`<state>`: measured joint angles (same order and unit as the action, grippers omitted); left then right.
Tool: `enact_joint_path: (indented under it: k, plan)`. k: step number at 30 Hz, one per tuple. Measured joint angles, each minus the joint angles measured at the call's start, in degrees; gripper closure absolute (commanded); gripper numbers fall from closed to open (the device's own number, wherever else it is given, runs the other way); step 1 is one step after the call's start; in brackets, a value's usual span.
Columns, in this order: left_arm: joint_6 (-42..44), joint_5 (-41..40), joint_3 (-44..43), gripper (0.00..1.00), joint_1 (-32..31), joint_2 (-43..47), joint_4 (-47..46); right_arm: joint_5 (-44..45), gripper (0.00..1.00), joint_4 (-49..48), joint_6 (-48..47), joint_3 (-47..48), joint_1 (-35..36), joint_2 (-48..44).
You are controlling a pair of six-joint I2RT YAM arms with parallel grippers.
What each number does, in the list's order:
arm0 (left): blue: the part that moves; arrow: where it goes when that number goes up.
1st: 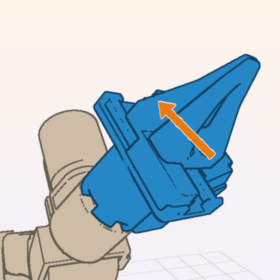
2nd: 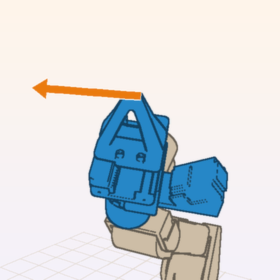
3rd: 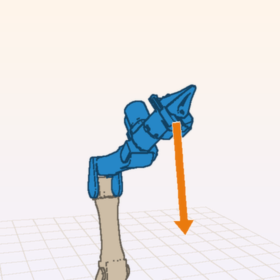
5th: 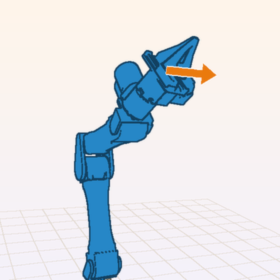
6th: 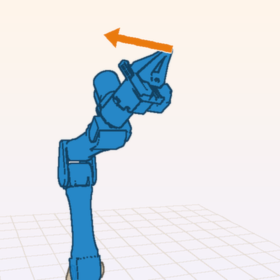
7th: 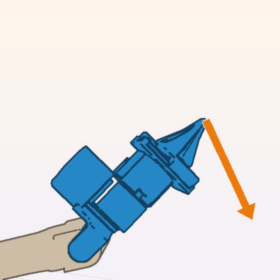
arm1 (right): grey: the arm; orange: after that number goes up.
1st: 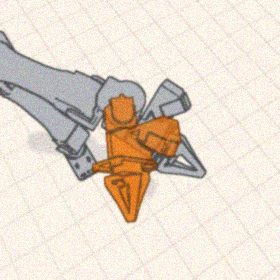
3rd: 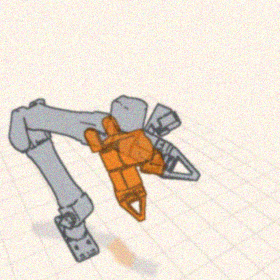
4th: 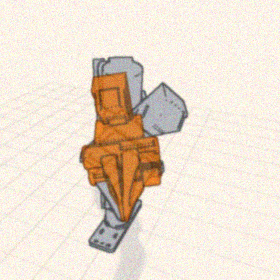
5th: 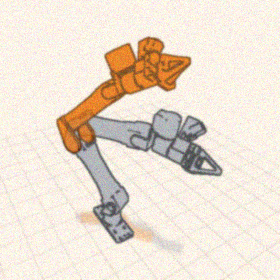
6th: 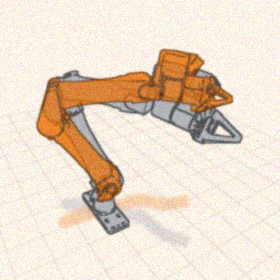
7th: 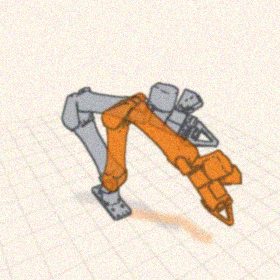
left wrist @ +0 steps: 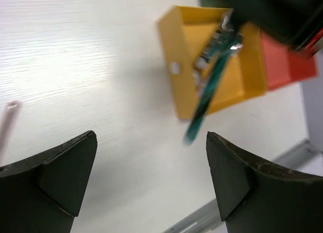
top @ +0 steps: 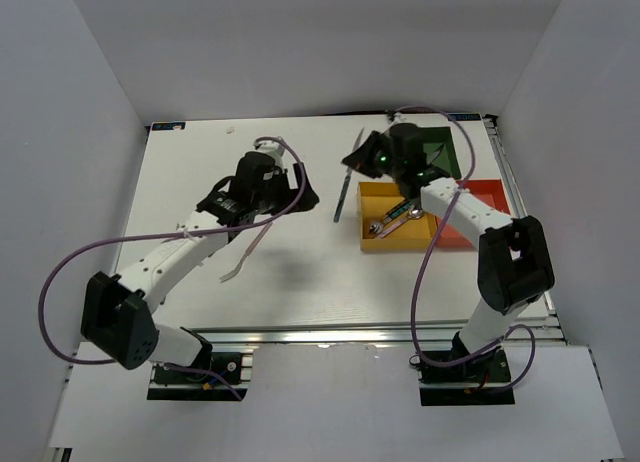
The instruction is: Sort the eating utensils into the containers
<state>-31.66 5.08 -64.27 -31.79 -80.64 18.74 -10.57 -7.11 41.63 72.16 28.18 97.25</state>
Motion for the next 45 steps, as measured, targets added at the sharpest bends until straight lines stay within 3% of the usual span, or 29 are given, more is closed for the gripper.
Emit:
enact_joint_path:
  k: [6,13,19,26,27,31,33,34,38,40,45]
  plan:
    - [1.22,-16.55,-0.61,0.02,0.07,12.39,13.53,3.76,1.0,0.57,-0.04,4.48,-16.37,3.65]
    - [1.92,-25.75,-0.39,0.02,0.07,25.35,24.28,4.46,1.0,4.9,-0.66,23.89,-30.18,20.68]
    - [1.86,-26.34,1.07,0.02,0.07,27.26,29.73,4.37,1.0,9.81,-1.14,36.96,-33.81,32.61]
    - [0.55,-27.82,1.22,0.02,0.07,28.15,31.85,3.02,0.98,10.25,-1.2,36.85,-32.54,34.73]
    - [0.33,-27.65,1.22,0.02,0.07,28.24,31.82,2.91,0.95,9.81,-1.18,36.57,-32.39,34.73]
    - [-0.31,-26.91,1.22,0.02,0.07,28.26,31.8,2.25,0.53,8.31,-0.66,33.64,-31.58,34.69]
    - [-0.37,-26.93,1.14,0.02,0.07,28.24,31.82,2.29,0.44,8.33,-0.52,32.28,-31.41,34.69]
    - [-0.44,-26.95,1.11,0.02,0.07,28.24,31.85,2.34,0.35,8.35,-0.59,31.69,-31.36,34.6]
    - [-1.14,-28.22,1.11,0.02,0.07,28.26,32.0,2.56,0.31,9.16,-0.94,29.99,-31.43,33.24]
    - [-1.95,-30.03,1.11,0.02,0.07,28.26,32.44,3.41,0.24,10.49,-1.22,29.92,-31.43,31.41]
    - [-5.73,-38.32,0.94,0.02,0.26,26.6,34.05,6.51,0.17,14.97,-2.73,30.16,-31.3,22.47]
